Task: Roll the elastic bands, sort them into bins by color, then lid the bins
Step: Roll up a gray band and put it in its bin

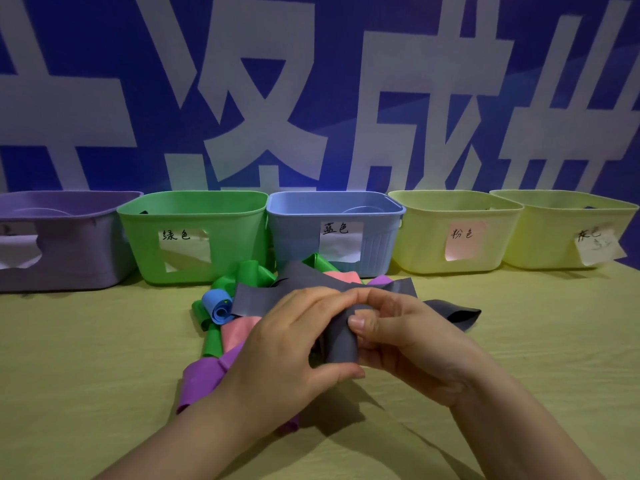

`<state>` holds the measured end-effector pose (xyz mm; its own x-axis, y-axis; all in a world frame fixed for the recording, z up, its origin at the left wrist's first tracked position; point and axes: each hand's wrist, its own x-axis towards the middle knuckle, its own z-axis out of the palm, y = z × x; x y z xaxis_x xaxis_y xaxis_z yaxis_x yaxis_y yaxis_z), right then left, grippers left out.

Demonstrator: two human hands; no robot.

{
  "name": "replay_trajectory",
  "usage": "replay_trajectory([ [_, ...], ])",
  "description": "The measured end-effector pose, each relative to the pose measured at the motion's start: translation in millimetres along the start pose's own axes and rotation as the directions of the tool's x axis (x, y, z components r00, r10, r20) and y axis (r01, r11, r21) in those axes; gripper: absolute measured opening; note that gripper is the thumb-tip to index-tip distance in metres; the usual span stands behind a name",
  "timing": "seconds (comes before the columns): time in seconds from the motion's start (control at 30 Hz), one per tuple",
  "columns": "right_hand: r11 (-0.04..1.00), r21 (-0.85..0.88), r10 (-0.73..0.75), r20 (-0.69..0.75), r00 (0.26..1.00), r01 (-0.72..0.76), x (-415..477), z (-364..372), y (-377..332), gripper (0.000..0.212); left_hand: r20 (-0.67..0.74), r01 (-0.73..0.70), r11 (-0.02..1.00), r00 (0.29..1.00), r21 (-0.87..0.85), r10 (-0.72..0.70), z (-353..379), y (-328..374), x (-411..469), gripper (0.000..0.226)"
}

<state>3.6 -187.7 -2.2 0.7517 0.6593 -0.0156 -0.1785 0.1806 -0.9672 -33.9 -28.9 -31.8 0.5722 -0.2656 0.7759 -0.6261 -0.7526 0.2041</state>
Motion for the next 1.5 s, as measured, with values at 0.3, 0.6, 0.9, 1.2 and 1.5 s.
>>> replay_trajectory([
  [0.3,0.995,-0.091,-0.037,-0.072,0.997,0.031,1.7,3.5,3.8,0.029,-0.057,0.003,0.996,0.998,0.089,0.002,3.5,1.3,0.6,0.051],
  [0.6,1.000,-0.028,-0.014,-0.066,0.998,0.012,2.5,-1.2,1.2,0.025,-0.014,-0.028,1.000,1.000,0.001,0.028,1.7,0.1,0.6,0.060],
  [0.9,1.000,-0.023,-0.017,-0.037,0.999,0.016,2.7,-0.2,4.3,0.020,-0.013,0.038,0.999,0.999,-0.006,-0.038,1.2,0.2,0.1,0.059],
  [1.2,0.990,-0.136,-0.064,-0.122,0.991,0.047,5.2,1.2,6.0,0.029,-0.015,0.041,0.998,0.999,-0.037,-0.042,3.8,3.6,0.3,0.059],
  [1.5,0.998,0.027,-0.046,-0.143,0.989,0.050,5.8,1.3,3.8,0.023,-0.038,0.036,0.999,0.999,-0.027,-0.037,4.3,2.0,-0.2,0.040],
])
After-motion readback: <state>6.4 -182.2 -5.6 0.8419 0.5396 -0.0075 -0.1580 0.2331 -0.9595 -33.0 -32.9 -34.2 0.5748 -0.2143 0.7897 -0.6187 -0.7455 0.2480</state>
